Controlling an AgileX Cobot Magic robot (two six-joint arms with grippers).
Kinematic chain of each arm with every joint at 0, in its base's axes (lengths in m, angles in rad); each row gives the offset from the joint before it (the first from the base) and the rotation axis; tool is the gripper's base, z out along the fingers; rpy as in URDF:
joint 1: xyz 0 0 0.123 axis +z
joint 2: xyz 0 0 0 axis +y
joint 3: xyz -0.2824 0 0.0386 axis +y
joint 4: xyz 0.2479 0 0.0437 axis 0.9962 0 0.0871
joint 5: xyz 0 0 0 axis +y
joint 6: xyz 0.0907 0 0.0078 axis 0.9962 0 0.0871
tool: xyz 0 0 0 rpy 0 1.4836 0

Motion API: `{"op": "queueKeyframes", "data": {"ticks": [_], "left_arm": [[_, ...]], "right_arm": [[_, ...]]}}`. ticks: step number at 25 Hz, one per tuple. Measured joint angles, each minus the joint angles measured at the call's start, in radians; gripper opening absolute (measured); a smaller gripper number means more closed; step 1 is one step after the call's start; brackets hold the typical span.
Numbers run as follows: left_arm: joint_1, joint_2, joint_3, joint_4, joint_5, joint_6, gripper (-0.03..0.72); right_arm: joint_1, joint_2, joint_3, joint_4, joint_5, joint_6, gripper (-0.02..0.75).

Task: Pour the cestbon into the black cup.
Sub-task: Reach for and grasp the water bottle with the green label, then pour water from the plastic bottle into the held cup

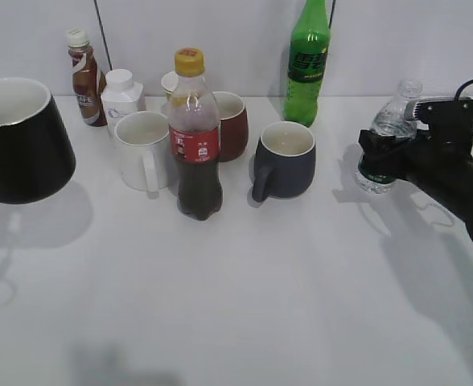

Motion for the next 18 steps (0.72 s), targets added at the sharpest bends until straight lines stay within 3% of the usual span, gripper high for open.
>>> {"op": "queueKeyframes", "data": {"ticks": [8, 14, 18], "left_arm": [[-0.013, 0.000, -0.002, 0.062, 0.008, 0.004, 0.047], [-0.138, 0.000, -0.032, 0.080, 0.109, 0.005, 0.047], [-0.250, 0.000, -0.041, 0.080, 0.138, 0.005, 0.047]], "right_arm": [[0.000, -0.059, 0.030, -0.039, 0.050, 0.000, 0.515], [0.030, -0.360, 0.112, -0.074, 0.242, -0.031, 0.515], [0.144, -0.574, 0.120, -0.076, 0.499, -0.149, 0.515]]}}
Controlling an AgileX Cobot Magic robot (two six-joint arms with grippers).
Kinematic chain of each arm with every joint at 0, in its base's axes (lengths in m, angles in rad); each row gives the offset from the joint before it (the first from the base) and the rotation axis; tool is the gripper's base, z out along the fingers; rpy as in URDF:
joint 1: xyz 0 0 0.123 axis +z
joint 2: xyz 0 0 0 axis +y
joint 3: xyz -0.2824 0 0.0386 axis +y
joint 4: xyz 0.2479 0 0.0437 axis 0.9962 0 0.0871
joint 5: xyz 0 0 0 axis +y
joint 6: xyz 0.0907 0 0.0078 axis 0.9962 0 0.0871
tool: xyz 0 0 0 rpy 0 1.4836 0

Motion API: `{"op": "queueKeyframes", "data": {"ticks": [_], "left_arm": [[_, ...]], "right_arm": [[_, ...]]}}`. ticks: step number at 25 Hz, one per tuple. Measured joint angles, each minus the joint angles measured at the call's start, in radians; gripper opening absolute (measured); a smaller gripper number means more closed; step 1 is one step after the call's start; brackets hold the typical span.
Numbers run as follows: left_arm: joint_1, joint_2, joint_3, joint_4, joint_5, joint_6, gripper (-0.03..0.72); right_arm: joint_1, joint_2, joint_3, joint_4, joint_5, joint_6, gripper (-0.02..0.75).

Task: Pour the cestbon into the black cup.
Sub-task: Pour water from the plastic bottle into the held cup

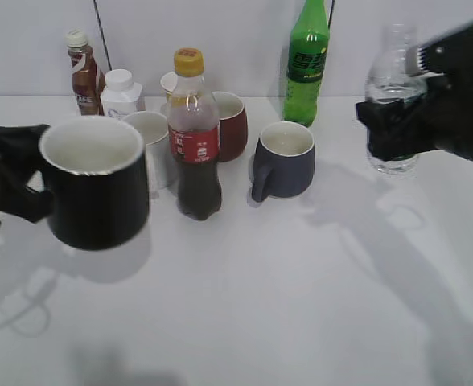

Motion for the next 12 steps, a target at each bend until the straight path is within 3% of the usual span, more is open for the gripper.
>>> {"op": "queueKeyframes", "data": {"ticks": [6, 12], "left_arm": [[-0.171, 0.000, -0.008, 0.000, 0.048, 0.000, 0.047], [-0.280, 0.002, -0.104, 0.000, 0.202, 0.000, 0.047]], "right_arm": [[0.173, -0.195, 0.001, 0.005, 0.223, -0.155, 0.515], [0.285, -0.223, -0.024, 0.013, 0.415, -0.270, 0.515]]}}
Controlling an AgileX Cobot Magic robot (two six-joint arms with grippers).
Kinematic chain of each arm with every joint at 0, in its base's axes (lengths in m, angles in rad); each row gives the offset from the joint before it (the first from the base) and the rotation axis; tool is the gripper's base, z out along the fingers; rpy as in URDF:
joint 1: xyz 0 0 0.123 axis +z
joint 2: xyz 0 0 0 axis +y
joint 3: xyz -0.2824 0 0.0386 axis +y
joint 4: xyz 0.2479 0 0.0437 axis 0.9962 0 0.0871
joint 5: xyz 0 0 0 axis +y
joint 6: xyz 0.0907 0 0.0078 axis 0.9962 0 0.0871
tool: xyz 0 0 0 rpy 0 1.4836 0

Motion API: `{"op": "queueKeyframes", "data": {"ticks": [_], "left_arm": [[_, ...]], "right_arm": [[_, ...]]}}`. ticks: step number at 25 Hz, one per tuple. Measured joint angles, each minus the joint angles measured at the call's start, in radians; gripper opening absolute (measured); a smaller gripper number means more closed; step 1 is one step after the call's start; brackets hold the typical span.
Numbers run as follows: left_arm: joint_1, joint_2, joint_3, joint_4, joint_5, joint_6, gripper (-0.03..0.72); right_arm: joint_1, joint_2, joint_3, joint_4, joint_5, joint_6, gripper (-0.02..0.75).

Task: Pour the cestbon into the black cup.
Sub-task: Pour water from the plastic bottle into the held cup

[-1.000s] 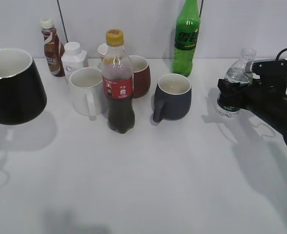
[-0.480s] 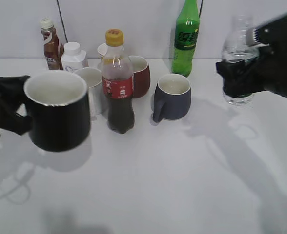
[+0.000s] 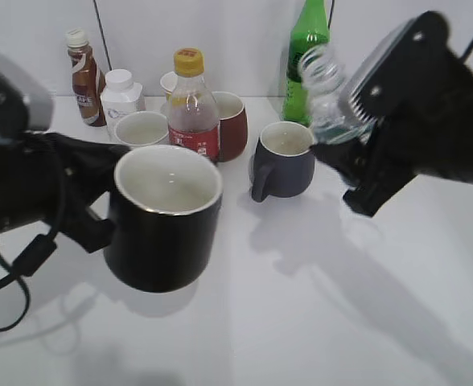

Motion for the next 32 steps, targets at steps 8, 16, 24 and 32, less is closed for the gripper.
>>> {"op": "queueKeyframes", "data": {"ticks": [8, 16, 24, 32], "left_arm": [[-0.108, 0.063, -0.069, -0.041, 0.074, 0.000, 0.047], [-0.145, 0.144, -0.131, -0.080, 0.077, 0.000, 0.047], [-0.145, 0.160, -0.156, -0.084, 0.038, -0.001, 0.047], [-0.145, 0.186, -0.182, -0.091, 0.029, -0.005, 0.047]], "right_arm": [[0.090, 0.000, -0.077, -0.043, 0.185, -0.104, 0.515], [0.102, -0.001, -0.159, -0.305, 0.315, -0.112, 0.515], [0.102, -0.002, -0.162, -0.481, 0.334, -0.114, 0.515], [0.102, -0.002, -0.162, -0.570, 0.333, -0.114, 0.515]]}}
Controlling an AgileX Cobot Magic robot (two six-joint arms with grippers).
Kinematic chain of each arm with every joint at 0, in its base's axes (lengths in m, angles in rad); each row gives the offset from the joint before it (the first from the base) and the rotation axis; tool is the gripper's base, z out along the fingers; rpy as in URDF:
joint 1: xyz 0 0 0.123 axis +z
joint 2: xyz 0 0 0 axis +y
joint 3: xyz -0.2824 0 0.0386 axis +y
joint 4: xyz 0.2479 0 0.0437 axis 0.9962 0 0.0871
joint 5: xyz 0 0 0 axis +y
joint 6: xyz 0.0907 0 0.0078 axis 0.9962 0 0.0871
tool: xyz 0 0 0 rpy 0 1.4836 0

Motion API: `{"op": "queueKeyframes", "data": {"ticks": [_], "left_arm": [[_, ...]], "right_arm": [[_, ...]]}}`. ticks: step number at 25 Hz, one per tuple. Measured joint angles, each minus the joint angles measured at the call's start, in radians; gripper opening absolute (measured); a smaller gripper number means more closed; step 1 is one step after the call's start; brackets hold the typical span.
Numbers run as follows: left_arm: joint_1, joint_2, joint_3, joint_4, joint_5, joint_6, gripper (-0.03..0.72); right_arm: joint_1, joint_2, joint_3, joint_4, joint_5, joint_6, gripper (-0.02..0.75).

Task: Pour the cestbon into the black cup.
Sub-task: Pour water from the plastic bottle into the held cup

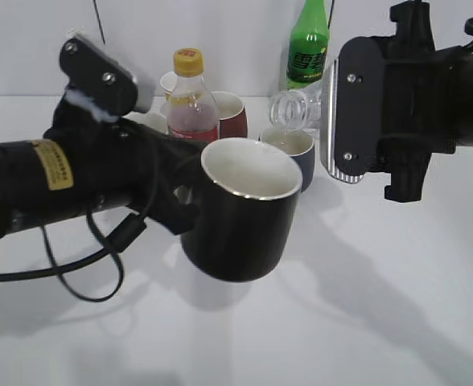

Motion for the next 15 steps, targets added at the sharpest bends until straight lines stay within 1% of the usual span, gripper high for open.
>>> {"op": "queueKeyframes", "data": {"ticks": [7, 11, 15], "left_arm": [[-0.023, 0.043, -0.061, -0.002, 0.024, -0.011, 0.047], [-0.039, 0.064, -0.063, -0.003, 0.027, -0.011, 0.047], [-0.040, 0.067, -0.063, -0.008, 0.026, -0.011, 0.047]], "right_arm": [[0.000, 0.000, 0.000, -0.089, -0.001, -0.001, 0.515], [0.000, 0.000, 0.000, -0.182, -0.002, -0.001, 0.515], [0.000, 0.000, 0.000, -0.259, -0.004, -0.002, 0.515]]}}
